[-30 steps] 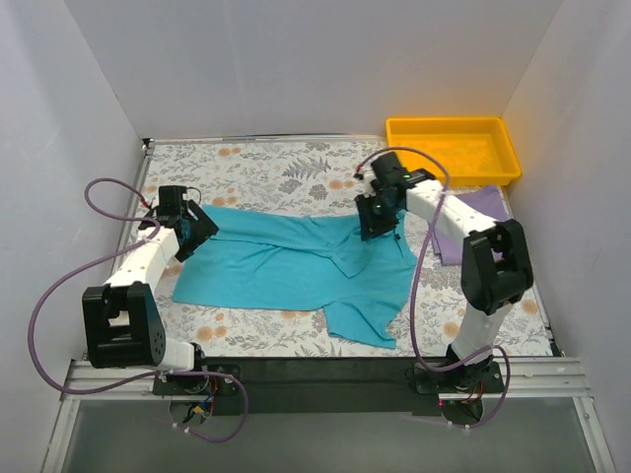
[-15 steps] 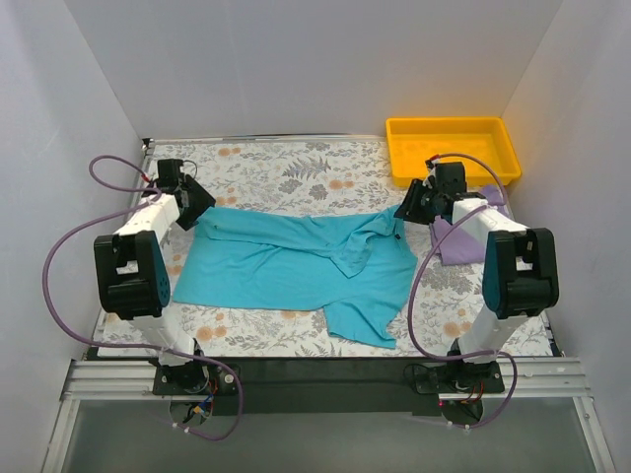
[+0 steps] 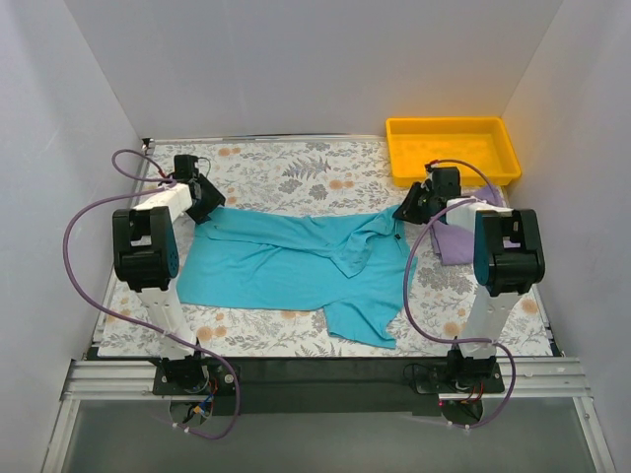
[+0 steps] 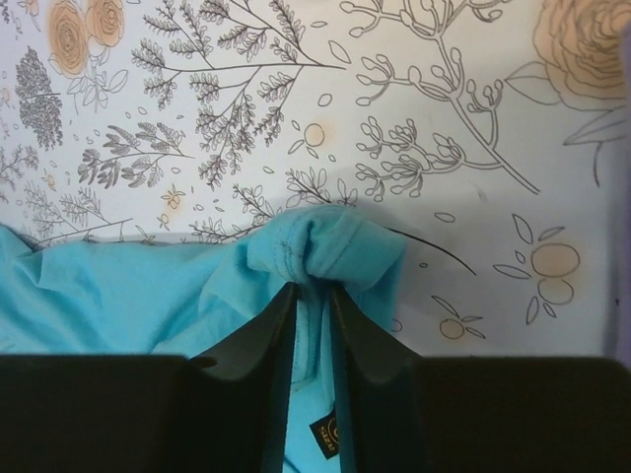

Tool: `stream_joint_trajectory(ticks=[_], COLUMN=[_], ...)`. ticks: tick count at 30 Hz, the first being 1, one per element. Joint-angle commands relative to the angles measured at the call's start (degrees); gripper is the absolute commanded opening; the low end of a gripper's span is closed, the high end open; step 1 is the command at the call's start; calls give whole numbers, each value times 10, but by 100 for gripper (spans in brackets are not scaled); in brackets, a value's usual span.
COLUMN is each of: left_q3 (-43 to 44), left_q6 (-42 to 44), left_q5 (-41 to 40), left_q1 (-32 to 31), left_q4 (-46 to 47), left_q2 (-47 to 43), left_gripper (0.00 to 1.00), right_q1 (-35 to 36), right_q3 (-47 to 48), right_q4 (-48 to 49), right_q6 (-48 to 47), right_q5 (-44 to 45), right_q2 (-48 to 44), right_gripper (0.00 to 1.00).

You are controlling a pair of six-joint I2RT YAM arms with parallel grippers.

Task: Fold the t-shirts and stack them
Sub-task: Fold the tshirt

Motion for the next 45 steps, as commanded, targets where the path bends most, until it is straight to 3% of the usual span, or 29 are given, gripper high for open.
stream_joint_trajectory(ticks=[1,5,16,21,27,30,32,36,45], left_q3=[-4,-37,-34,-26,-26,-35,-44,-76,-181], left_q6=[-6,-27,-41,-36,-18,-6,9,41,64], left_q5=[-46,-84,-115,-90,-82,-91,-102,-116,-121], left_q1=[1,12,43,43,37,28,16,-24,-258], left_q4=[-4,-2,-26,-28,-37,-45,-56,-69,-60], left_q2=[5,4,-3,-23,-88,-134,-160,-226,-342], left_gripper=[51,47,46,56,68,70,78,79,79], right_q1=[-1,-12,-40,-38,-20,-10,2,29,84], right_q3=[36,50,89,101,99,69,37,-19,-103], right_q4=[46,46,45,36,-4,-26,-29,-29,9], right_q6=[2,1,13,6,-33,-36,-38,-36,3], right_q5=[-18,-7,22,13,28,35,29,-7,-48], right_q2=[8,17,29,27,-19,-62,-95,-135,-141], right_gripper=[21,2,1,1,25,28,28,28,28])
